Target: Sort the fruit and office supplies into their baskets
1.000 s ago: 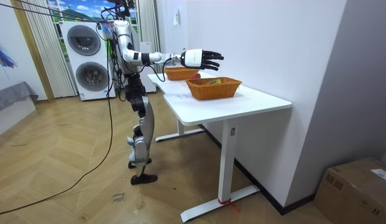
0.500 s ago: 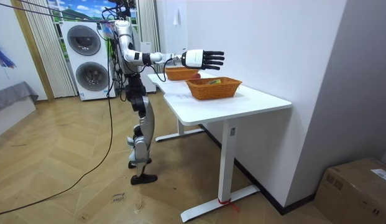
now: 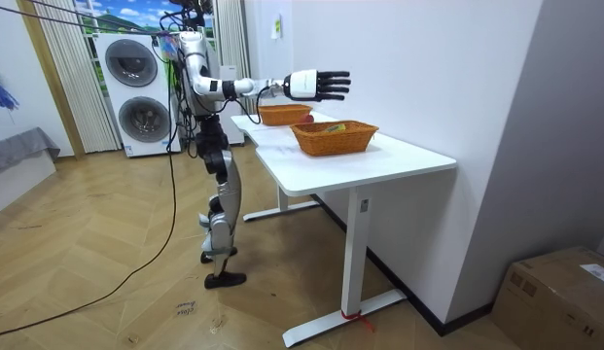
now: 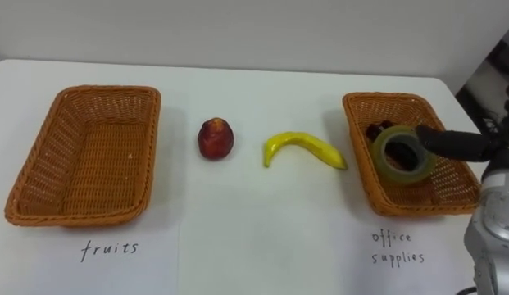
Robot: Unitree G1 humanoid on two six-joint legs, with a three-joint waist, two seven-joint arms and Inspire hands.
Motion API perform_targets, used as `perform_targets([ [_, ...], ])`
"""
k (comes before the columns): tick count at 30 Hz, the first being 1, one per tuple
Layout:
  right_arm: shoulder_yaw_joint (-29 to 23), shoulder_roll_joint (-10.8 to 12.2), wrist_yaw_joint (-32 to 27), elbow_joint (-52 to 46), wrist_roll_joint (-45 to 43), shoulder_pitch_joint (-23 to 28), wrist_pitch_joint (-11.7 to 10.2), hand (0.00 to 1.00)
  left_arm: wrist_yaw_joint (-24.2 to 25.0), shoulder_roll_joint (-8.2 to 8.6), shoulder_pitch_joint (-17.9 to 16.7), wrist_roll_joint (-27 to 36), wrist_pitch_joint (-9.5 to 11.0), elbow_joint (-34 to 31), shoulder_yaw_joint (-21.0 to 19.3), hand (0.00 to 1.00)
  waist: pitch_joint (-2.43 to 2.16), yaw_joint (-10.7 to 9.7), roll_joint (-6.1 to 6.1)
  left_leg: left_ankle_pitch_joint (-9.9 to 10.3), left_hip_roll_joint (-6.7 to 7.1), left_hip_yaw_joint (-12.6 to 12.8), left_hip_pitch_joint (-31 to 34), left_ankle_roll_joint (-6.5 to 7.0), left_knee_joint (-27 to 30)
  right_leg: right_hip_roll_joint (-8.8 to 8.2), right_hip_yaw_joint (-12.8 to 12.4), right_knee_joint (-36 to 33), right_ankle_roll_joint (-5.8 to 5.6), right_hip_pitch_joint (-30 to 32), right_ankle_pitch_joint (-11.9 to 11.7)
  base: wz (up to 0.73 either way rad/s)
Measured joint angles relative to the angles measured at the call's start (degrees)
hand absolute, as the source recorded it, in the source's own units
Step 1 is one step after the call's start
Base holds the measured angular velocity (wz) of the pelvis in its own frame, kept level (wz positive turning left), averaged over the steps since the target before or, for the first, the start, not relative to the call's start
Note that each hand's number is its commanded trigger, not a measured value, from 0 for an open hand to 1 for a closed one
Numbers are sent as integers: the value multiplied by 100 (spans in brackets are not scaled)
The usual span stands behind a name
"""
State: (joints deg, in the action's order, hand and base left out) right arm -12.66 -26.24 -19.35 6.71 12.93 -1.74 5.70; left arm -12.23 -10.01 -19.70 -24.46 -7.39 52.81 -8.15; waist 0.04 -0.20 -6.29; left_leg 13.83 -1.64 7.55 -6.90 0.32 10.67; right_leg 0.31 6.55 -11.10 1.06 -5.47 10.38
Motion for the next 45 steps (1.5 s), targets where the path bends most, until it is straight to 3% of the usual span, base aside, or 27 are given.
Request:
perform_targets([
  [7, -61, 0, -8, -754, -253, -196, -1, 0, 99, -7, -30, 17, -24, -16, -29, 0, -7, 31, -55, 7, 13, -89, 25, 9, 64, -22, 100, 29, -2, -45, 1, 6],
  [16, -34, 0, -7, -1012, -527, -853, 0, 0, 134, -8, -98, -1, -19, -162, -124, 0, -12, 82, 15, 5, 14, -144, 28, 7, 55, -28, 166, 27, -2, -68, 1, 3],
  [25, 14, 0, 184, -1466, -1441, -900, 8, 0, 134, -1, -78, -5, -24, -101, -119, 0, -5, 214, 32, 5, 16, -147, 30, 7, 61, -29, 173, 23, -2, -50, 1, 0],
  [35, 102, -2, 401, -1420, -1785, -957, 13, 0, 139, -1, -14, -5, -89, 11, -118, 0, 4, 264, -10, 4, 26, -278, 125, 6, 76, -47, 326, 22, -2, -38, 1, 5],
  [45, 602, -3, 1092, -669, -1791, -955, 18, 0, 119, -55, 65, -22, -71, -230, -120, 0, 24, 522, -145, -2, 21, -305, 198, -2, 107, -52, 442, 31, -2, -3, 1, 2],
])
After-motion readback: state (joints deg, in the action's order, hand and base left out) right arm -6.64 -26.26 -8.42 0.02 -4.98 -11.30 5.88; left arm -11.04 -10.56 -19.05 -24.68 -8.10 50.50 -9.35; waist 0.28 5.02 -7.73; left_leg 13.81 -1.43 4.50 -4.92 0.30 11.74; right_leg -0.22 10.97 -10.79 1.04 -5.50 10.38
